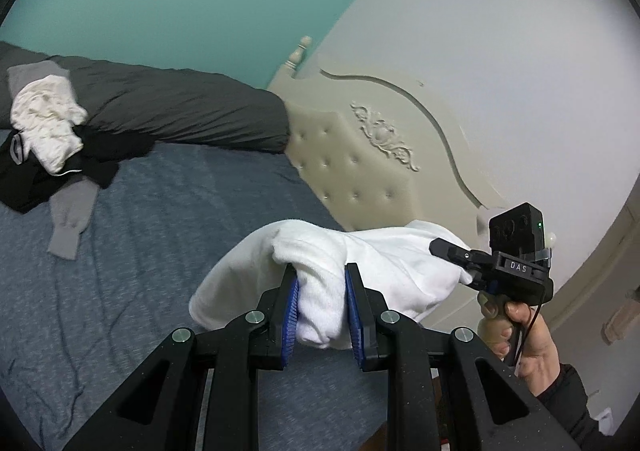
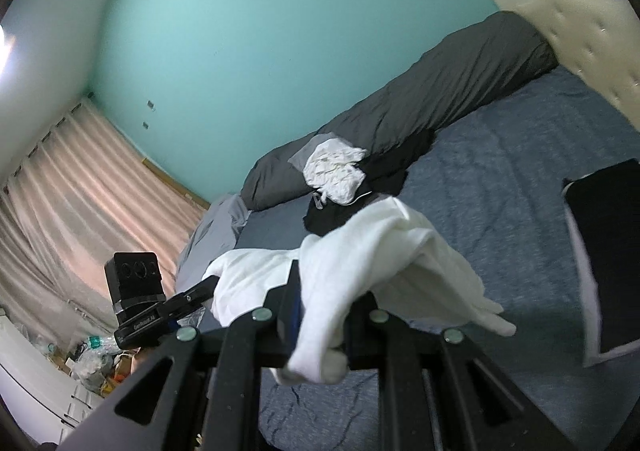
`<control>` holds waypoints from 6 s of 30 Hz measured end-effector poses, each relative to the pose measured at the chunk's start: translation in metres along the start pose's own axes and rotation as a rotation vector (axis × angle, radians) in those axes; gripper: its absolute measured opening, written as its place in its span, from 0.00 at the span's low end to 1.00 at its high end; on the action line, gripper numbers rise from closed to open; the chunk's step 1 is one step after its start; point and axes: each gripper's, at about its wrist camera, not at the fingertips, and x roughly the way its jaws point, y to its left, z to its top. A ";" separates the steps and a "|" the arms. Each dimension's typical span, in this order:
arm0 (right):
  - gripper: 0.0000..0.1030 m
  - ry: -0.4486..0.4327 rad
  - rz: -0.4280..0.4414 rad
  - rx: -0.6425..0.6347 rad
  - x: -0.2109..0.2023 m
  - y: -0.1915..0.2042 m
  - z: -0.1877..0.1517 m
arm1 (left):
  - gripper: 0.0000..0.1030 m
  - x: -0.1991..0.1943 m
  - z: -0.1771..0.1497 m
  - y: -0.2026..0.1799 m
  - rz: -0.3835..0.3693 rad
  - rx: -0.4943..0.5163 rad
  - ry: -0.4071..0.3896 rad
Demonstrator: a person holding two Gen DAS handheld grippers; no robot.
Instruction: Fold clothes
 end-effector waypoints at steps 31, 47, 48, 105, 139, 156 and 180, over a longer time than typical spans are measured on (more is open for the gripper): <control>0.14 -0.147 -0.178 -0.013 -0.097 -0.179 0.173 | 0.23 0.272 0.092 -0.102 -0.047 0.083 0.075; 0.14 -0.227 -0.229 -0.025 -0.078 -0.282 0.222 | 0.23 0.381 0.090 -0.101 -0.022 0.068 0.106; 0.14 -0.224 -0.235 -0.017 -0.078 -0.289 0.220 | 0.23 0.387 0.081 -0.101 -0.024 0.069 0.123; 0.22 -0.087 -0.676 0.059 -0.164 -0.383 -0.024 | 0.24 0.369 -0.101 -0.103 -0.019 0.045 0.312; 0.07 0.017 -0.641 -0.010 -0.097 -0.386 0.026 | 0.24 0.402 -0.143 -0.108 -0.022 0.158 0.379; 0.05 -0.002 -0.695 0.008 -0.098 -0.384 0.013 | 0.24 0.401 -0.143 -0.104 -0.029 0.152 0.378; 0.03 0.021 -0.647 -0.068 -0.097 -0.344 -0.010 | 0.24 0.399 -0.144 -0.104 -0.026 0.162 0.382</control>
